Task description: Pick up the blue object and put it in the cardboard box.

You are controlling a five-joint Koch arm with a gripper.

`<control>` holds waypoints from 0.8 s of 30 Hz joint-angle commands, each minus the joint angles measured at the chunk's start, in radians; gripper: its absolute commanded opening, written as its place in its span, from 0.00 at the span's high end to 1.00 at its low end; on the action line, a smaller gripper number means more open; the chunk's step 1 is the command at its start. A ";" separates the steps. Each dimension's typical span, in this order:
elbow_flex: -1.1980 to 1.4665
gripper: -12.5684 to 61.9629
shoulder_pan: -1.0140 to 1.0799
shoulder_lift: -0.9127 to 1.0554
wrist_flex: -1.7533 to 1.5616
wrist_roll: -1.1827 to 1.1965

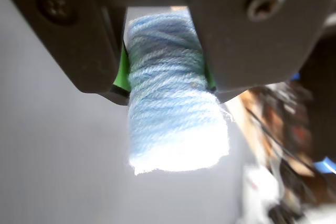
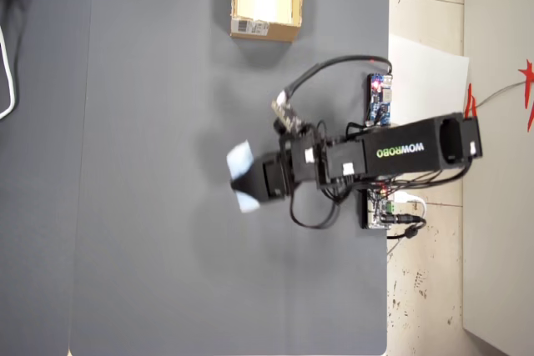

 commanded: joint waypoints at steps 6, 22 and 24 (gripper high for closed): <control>-0.025 0.77 0.322 0.025 -0.261 -0.135; -0.049 0.77 0.882 -0.003 -0.301 -0.364; -0.081 0.77 0.917 -0.037 -0.281 -0.365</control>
